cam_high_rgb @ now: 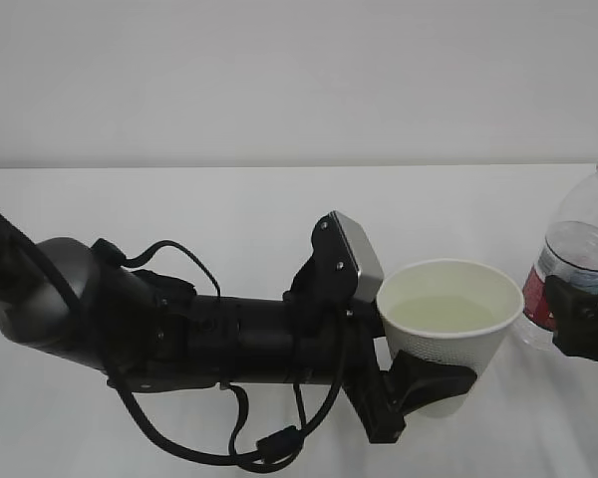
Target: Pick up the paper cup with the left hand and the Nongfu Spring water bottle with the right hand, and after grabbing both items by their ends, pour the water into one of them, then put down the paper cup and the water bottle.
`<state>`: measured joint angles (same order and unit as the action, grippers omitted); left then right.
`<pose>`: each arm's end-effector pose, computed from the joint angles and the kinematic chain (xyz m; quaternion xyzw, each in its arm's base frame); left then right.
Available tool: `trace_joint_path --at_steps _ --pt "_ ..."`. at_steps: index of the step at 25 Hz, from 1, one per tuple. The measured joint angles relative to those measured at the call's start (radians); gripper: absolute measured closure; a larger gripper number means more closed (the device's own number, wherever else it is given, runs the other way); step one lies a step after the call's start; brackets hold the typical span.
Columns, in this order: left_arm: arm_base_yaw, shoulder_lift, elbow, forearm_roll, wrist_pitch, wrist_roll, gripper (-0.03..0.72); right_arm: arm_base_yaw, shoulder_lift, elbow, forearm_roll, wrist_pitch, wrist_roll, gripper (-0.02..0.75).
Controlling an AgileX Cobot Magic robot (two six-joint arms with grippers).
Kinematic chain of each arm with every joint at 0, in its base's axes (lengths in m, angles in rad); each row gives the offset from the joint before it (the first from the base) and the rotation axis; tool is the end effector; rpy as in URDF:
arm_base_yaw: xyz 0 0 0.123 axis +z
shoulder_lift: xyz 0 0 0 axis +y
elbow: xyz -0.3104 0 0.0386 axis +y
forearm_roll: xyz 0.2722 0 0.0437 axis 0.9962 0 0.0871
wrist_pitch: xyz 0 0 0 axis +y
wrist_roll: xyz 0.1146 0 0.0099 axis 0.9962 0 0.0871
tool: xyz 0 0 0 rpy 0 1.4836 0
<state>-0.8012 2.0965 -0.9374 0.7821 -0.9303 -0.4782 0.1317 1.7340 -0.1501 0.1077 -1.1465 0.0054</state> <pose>0.2515 -0.3529 0.1110 0.4798 0.6294 -0.4271 0.4374 0.2355 0.0198 0.1106 -0.0055 0.8196 0.0118 0.5728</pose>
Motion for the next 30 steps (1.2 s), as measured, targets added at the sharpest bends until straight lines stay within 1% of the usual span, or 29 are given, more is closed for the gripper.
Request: trace_joint_path --at_steps 9,13,15,22,30 --pt "0.002 0.000 0.000 -0.040 0.037 0.001 0.196 0.000 -0.144 0.060 -0.016 0.000 0.001 0.085" --pt "0.034 0.000 0.000 -0.043 0.041 0.001 0.196 0.000 -0.181 0.062 -0.076 0.000 0.001 0.104" --pt "0.054 0.000 0.000 -0.043 0.041 0.001 0.196 0.000 -0.185 0.062 -0.086 0.000 0.001 0.115" --pt "0.116 0.000 0.000 -0.047 0.030 0.001 0.196 0.000 -0.185 0.062 -0.089 0.000 0.001 0.130" --pt "0.152 0.000 0.000 -0.047 0.028 0.001 0.196 0.000 -0.185 0.062 -0.090 0.000 0.001 0.130"
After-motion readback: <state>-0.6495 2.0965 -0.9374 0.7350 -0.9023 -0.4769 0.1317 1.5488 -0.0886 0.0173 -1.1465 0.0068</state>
